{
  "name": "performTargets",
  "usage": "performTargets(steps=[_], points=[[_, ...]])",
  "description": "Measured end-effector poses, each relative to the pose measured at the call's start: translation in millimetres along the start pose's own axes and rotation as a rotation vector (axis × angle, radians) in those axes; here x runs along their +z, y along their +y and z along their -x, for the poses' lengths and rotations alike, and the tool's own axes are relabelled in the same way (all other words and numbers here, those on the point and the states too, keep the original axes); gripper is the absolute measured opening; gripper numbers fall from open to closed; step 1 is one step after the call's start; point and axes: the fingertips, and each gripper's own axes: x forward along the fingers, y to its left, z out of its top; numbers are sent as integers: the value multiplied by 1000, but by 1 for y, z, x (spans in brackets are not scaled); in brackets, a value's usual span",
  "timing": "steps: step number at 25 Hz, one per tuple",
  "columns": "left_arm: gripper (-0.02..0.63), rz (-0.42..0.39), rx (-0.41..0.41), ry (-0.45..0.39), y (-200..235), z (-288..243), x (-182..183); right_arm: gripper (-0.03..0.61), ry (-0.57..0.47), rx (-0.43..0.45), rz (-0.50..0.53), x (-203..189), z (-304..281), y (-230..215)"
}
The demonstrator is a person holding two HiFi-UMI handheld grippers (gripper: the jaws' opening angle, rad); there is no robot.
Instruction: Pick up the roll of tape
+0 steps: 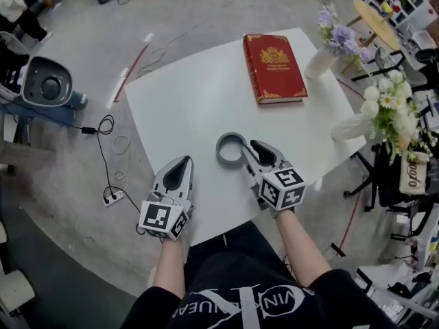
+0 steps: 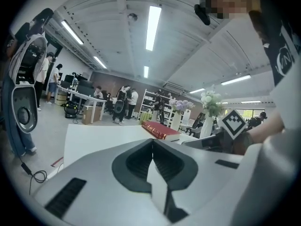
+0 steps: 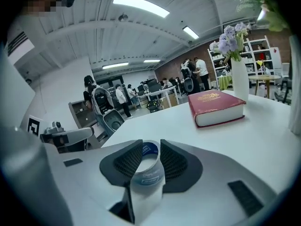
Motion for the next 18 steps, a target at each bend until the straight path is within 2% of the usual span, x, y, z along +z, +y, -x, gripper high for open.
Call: performTargets(steps=[9,18], points=[[3,24,0,25,-3,-15,-18,123,84,-58,1,-11,-26,-14],[3,43,4,25,-4,-18,-24,121,166,-69,-11,-23,-38,-18]])
